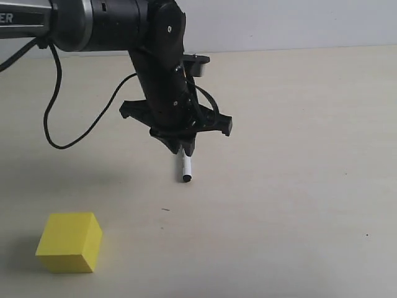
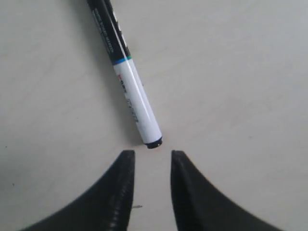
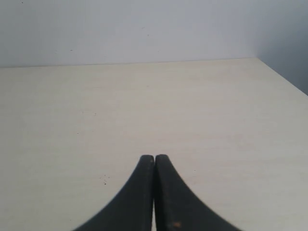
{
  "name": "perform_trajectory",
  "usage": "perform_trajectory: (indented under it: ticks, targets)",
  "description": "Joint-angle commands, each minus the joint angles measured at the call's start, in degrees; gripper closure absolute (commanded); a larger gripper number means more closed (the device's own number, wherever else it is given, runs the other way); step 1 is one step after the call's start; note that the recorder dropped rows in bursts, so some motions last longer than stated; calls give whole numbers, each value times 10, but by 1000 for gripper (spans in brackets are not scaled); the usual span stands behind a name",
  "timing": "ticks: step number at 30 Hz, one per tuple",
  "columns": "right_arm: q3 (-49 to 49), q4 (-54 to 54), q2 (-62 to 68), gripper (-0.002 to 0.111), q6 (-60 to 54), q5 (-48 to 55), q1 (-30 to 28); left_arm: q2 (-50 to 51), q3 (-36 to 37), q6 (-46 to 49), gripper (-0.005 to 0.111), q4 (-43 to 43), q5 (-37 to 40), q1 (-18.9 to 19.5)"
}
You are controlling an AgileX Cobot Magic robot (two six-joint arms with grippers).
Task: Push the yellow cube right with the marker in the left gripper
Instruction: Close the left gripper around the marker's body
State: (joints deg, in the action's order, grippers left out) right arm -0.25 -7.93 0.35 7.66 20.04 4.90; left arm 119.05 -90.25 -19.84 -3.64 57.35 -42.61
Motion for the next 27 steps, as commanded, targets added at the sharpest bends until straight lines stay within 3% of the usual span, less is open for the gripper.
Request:
perform_trajectory:
  ticks: [1, 27]
  targets:
    - [3, 1, -4, 108, 2, -8, -2, 10, -6, -42, 67, -4, -7, -3]
    - [3, 1, -4, 108, 2, -8, -2, 66, -4, -129, 71, 45, -88, -3]
